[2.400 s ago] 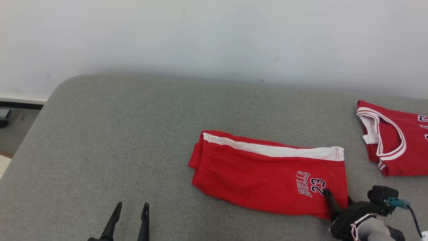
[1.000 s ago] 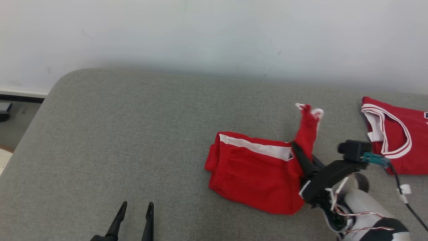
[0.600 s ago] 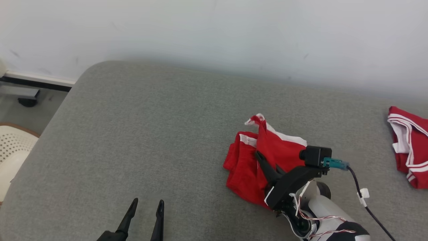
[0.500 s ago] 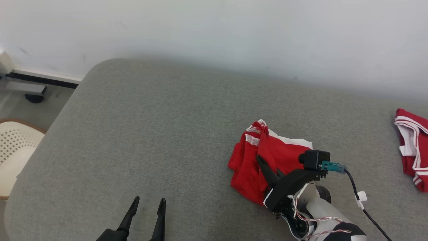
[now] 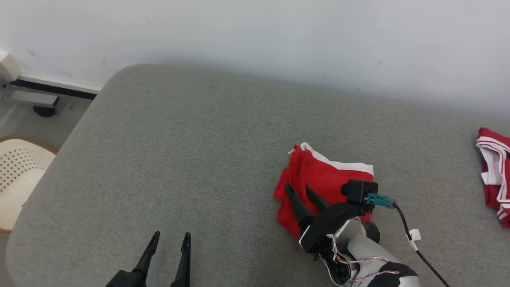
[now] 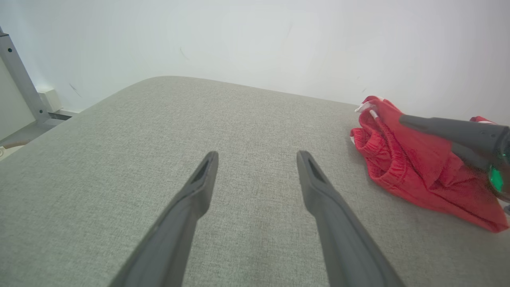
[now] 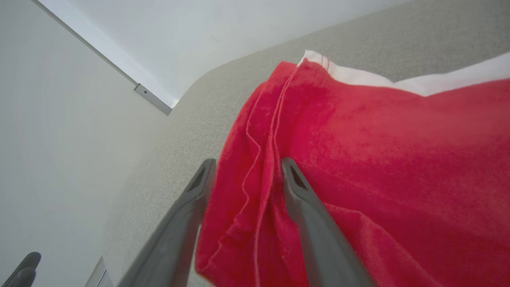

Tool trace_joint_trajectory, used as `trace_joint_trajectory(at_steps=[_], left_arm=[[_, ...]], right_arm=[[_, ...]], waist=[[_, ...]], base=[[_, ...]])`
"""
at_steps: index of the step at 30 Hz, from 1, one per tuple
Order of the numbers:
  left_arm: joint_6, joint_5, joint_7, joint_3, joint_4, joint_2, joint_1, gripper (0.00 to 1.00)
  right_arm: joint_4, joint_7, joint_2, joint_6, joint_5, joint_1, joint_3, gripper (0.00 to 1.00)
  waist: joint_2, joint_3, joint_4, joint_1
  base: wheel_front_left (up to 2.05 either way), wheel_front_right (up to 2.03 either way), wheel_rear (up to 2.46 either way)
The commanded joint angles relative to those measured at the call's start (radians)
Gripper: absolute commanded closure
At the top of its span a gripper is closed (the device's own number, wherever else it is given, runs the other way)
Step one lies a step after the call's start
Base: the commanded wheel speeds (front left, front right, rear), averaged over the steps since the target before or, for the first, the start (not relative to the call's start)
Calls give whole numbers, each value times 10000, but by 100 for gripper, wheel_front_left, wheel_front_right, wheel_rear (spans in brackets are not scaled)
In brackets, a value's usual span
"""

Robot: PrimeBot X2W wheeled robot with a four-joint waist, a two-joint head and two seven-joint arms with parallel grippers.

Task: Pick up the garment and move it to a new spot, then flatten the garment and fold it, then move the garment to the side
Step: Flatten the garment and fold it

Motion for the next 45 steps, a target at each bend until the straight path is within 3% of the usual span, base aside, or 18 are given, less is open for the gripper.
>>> trace_joint_trajectory(at_steps=[1,6,12,17,23,24,25,26,35,45], left_arm=[[17,16,-30,122,-47,-11,43,0],[17,69,-30,260,-78,-12,216,0],[17,152,-30,516,-213,-12,342,0],[17,193,-30,750,-336,-11,507,0],[17,227,-30,785,-417,-9,436,0],[17,234,-30,765,-426,-9,415,0],[17,260,-30,753,-447,-11,396,0],[17,287,-30,737,-465,-11,380,0],[17,725,-30,673,-469,-11,261,0],[17,643,-30,435,-404,-11,55,0]], right_arm=[[-162,-256,-68,-20,35,-146,144,0],[-633,-675,-506,-20,136,-49,169,0],[-1524,-1075,-1488,-20,-244,244,-389,0],[-2647,-1087,-2016,-20,-1252,1069,-1965,0],[-3631,-1094,-1880,-20,-2780,2466,-3358,0],[-3686,-1093,-1839,-20,-2983,2588,-3421,18],[-3741,-1093,-1794,-20,-3175,2693,-3491,68],[-3766,-1093,-1716,-20,-3308,2780,-3546,100],[-3185,-1095,-1113,-20,-4732,2742,-3531,100],[-1648,-1095,-476,-20,-5740,2141,-3321,100]], waist=[[0,-77,-217,-1],[0,-159,-510,-1],[0,-247,-998,-1],[0,-268,-1354,-1],[0,-222,-1478,-1],[0,-205,-1463,-1],[0,-188,-1448,-1],[0,-173,-1424,-1],[0,-19,-1038,-1],[0,214,-153,-1]], base=[[0,0,0],[0,0,0],[0,0,0],[0,0,0],[0,0,0],[0,0,0],[0,0,0],[0,0,0],[0,0,0],[0,0,0]])
